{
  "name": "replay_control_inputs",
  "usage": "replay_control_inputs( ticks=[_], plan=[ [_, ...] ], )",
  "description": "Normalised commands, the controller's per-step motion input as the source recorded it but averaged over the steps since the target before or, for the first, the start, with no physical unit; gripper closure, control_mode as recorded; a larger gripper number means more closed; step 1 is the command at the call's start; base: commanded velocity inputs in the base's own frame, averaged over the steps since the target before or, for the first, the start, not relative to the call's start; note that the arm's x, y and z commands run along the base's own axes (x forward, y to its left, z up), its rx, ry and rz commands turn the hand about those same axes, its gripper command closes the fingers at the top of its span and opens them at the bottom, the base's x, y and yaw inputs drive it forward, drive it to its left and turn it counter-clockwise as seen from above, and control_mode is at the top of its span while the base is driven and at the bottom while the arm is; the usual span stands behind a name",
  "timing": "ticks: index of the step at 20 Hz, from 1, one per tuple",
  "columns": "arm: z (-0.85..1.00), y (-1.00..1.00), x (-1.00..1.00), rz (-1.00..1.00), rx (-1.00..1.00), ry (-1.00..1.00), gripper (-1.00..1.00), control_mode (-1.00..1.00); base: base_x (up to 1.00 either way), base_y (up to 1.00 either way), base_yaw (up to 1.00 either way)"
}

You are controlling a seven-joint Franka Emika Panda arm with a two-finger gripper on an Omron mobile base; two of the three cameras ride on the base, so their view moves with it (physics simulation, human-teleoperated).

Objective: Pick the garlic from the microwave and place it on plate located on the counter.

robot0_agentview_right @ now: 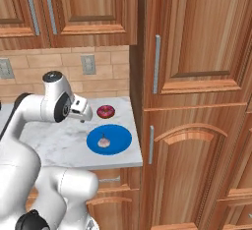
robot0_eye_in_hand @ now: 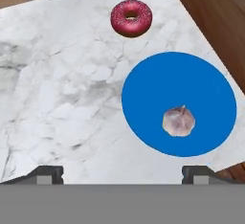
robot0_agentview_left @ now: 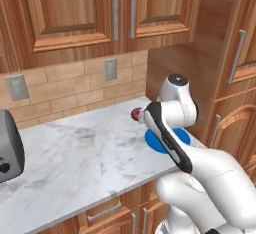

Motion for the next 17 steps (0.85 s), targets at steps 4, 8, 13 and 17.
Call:
replay_control_inputs(
  ticks=[4,8,13,17],
  plan=[
    [1.0,-0.04,-0.77,0.0,0.0,-0.01,-1.0,-1.0,0.0,0.0,0.0],
    [0.9,-0.37,-0.81,0.07,0.0,-0.06,-1.0,-1.0,0.0,0.0,0.0],
    [0.76,-0.35,-0.98,0.14,0.0,-0.08,-1.0,-1.0,0.0,0.0,0.0],
    [0.64,-0.17,-0.99,0.07,0.0,-0.03,-1.0,-1.0,0.0,0.0,0.0]
  ],
)
